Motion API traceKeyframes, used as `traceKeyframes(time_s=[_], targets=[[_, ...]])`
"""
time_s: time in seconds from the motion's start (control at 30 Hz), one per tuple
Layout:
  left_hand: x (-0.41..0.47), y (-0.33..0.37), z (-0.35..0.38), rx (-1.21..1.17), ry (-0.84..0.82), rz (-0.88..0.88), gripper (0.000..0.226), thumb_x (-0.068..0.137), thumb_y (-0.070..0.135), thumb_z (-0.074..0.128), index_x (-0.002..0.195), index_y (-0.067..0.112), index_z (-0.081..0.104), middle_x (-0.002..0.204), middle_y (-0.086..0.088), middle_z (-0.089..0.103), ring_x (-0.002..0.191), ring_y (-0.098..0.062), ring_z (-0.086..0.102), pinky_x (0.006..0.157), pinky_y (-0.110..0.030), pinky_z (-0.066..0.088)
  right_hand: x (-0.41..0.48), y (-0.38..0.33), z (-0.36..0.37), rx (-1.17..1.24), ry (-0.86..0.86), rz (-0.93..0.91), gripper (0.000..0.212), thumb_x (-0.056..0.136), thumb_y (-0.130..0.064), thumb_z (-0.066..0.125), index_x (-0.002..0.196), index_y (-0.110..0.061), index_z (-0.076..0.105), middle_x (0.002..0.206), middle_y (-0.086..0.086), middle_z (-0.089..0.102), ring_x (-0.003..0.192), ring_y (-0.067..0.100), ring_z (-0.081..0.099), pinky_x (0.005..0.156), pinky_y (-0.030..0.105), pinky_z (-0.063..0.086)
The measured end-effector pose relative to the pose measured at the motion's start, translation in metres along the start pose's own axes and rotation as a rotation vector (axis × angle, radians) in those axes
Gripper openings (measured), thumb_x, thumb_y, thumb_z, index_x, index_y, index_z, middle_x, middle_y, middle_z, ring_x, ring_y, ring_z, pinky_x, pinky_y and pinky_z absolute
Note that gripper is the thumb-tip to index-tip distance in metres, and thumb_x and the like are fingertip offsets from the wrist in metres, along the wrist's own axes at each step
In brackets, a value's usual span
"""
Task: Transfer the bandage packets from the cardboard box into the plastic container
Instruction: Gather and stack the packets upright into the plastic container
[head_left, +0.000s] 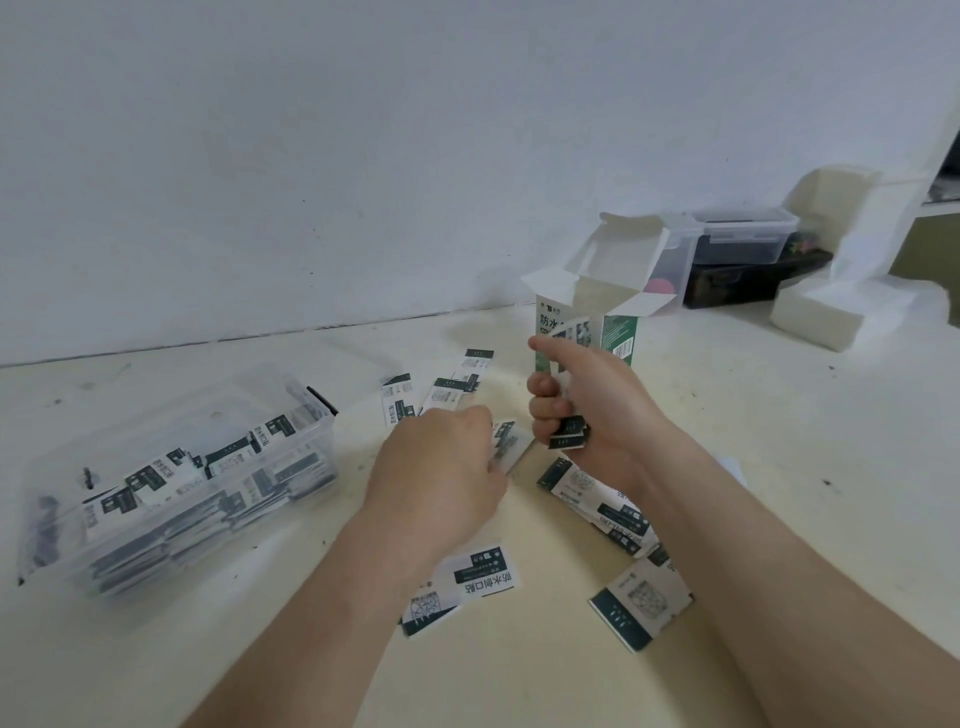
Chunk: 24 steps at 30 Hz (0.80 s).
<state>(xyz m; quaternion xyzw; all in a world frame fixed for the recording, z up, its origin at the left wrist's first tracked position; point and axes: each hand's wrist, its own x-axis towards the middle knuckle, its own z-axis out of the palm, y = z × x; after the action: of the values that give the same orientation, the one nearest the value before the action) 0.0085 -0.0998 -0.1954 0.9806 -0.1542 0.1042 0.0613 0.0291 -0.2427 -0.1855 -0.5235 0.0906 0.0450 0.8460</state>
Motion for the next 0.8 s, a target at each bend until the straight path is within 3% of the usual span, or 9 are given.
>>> traceKeyframes(time_s=[0.1, 0.17, 0.3, 0.47, 0.6, 0.67, 0.73, 0.8], targets=[[0.001, -0.003, -0.003, -0.032, 0.043, -0.034, 0.021, 0.087, 0.027, 0.049, 0.100, 0.021, 0.065, 0.087, 0.003, 0.069, 0.087, -0.022, 0.062, 0.078, -0.036, 0.051, -0.002, 0.001, 0.001, -0.017, -0.005, 0.042, 0.020, 0.095, -0.036, 0.055, 0.112, -0.026, 0.050, 0.064, -0.001, 0.036, 0.044, 0.010, 0.030, 0.041, 0.022, 0.024], [0.003, -0.006, -0.008, -0.078, 0.169, -0.059, 0.018, 0.090, 0.026, 0.052, 0.095, 0.022, 0.068, 0.082, 0.005, 0.068, 0.080, -0.018, 0.061, 0.073, -0.032, 0.049, -0.001, 0.002, 0.001, -0.041, -0.002, 0.024, 0.014, 0.096, -0.039, 0.052, 0.108, -0.032, 0.051, 0.068, 0.000, 0.035, 0.047, 0.011, 0.031, 0.042, 0.022, 0.023], [0.000, -0.001, -0.018, -0.327, 0.421, -0.038, 0.012, 0.089, 0.025, 0.059, 0.090, 0.023, 0.070, 0.068, 0.007, 0.059, 0.066, -0.013, 0.055, 0.063, -0.029, 0.044, -0.002, 0.010, 0.007, -0.057, -0.070, 0.061, 0.024, 0.092, -0.042, 0.058, 0.109, -0.025, 0.057, 0.071, 0.001, 0.042, 0.049, 0.011, 0.037, 0.044, 0.022, 0.023], [-0.002, 0.016, -0.008, -0.680, 0.206, 0.045, 0.001, 0.076, 0.020, 0.066, 0.075, 0.020, 0.066, 0.052, 0.006, 0.053, 0.053, -0.011, 0.049, 0.056, -0.023, 0.042, -0.009, 0.015, 0.018, 0.017, -0.108, 0.103, 0.008, 0.092, -0.024, 0.061, 0.093, -0.017, 0.064, 0.057, 0.003, 0.058, 0.048, 0.014, 0.056, 0.044, 0.019, 0.045], [0.001, 0.007, -0.012, -0.925, 0.131, 0.120, 0.031, 0.071, 0.017, 0.081, 0.094, 0.033, 0.068, 0.082, 0.014, 0.067, 0.076, 0.001, 0.059, 0.066, -0.013, 0.043, -0.007, 0.009, 0.010, 0.109, -0.117, 0.054, 0.015, 0.094, -0.013, 0.055, 0.082, -0.009, 0.063, 0.060, 0.008, 0.058, 0.053, 0.018, 0.060, 0.053, 0.027, 0.053], [0.000, 0.006, -0.015, -0.848, 0.117, 0.147, 0.057, 0.065, 0.022, 0.086, 0.112, 0.037, 0.058, 0.103, 0.029, 0.056, 0.099, -0.001, 0.054, 0.081, -0.017, 0.045, -0.007, 0.008, 0.008, 0.085, -0.123, 0.032, 0.014, 0.093, -0.013, 0.055, 0.082, -0.009, 0.063, 0.067, 0.010, 0.059, 0.058, 0.022, 0.062, 0.061, 0.033, 0.053], [-0.002, 0.008, -0.014, -0.637, 0.027, 0.186, 0.097, 0.056, 0.038, 0.088, 0.137, 0.044, 0.035, 0.128, 0.036, 0.035, 0.128, -0.005, 0.033, 0.106, -0.026, 0.034, -0.009, 0.009, 0.009, 0.034, -0.138, 0.024, 0.008, 0.093, -0.010, 0.055, 0.093, -0.007, 0.062, 0.071, 0.012, 0.057, 0.059, 0.023, 0.059, 0.059, 0.031, 0.049], [-0.003, 0.008, -0.008, -0.452, -0.042, 0.226, 0.123, 0.054, 0.052, 0.084, 0.148, 0.045, 0.005, 0.153, 0.022, 0.014, 0.142, -0.004, 0.005, 0.118, -0.039, 0.016, -0.010, 0.012, 0.011, -0.041, -0.209, 0.020, 0.011, 0.093, -0.005, 0.051, 0.099, -0.006, 0.060, 0.067, 0.011, 0.051, 0.056, 0.020, 0.049, 0.054, 0.029, 0.039]])
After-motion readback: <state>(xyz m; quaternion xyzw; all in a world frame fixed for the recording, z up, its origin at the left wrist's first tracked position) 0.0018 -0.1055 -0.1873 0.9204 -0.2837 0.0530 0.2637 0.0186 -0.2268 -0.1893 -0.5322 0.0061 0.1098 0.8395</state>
